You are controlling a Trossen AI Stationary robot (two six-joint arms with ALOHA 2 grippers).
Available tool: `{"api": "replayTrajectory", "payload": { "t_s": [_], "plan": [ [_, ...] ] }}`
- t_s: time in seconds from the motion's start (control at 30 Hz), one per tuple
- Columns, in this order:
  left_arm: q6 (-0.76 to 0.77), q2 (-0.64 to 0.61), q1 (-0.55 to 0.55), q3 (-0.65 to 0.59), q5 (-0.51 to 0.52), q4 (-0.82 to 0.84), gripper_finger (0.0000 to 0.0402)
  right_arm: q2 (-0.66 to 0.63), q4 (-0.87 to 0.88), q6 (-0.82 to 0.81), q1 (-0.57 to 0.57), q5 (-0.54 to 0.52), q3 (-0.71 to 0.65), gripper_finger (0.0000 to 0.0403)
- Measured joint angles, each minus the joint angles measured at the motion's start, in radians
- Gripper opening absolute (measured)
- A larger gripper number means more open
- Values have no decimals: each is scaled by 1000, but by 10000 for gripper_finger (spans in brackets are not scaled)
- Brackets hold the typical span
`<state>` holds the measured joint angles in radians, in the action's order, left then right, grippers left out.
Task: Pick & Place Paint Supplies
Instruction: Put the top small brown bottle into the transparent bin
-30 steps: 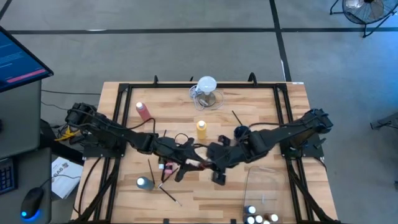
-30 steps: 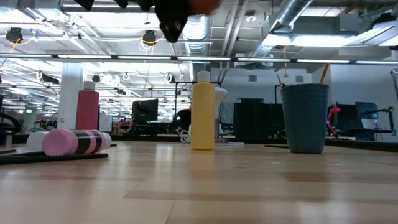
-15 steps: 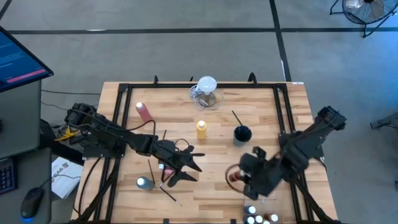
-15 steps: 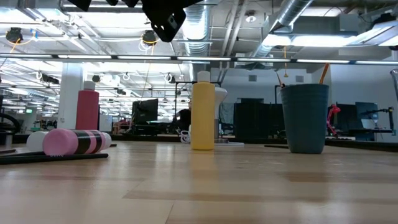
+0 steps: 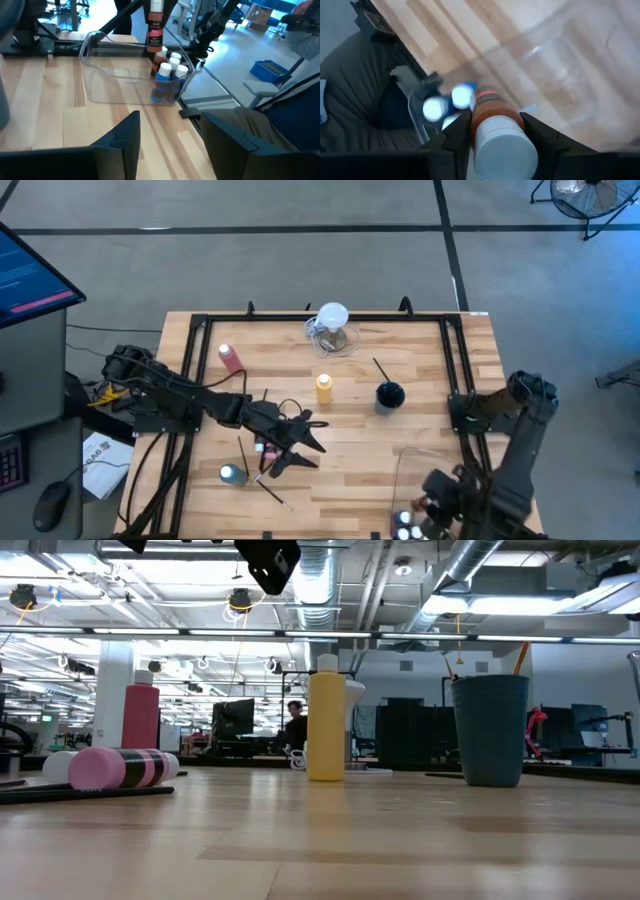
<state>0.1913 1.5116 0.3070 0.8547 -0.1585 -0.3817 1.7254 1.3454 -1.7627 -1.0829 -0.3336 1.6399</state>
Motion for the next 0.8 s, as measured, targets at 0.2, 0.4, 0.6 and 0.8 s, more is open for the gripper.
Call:
{"api": "replayTrajectory", "payload": {
  "t_s": [0.2,0.4,0.6,0.8],
  "plan": [
    [-3,0,0,0,0,0,164,58,-9,-38,-33,128,1,132],
    [-1,0,1,0,0,-1,163,95,-20,76,13,141,2,132],
    [0,1,3,0,0,0,163,121,-50,139,59,133,3,132],
    [0,1,2,0,-6,0,163,165,-32,163,69,153,3,132]
  ]
}}
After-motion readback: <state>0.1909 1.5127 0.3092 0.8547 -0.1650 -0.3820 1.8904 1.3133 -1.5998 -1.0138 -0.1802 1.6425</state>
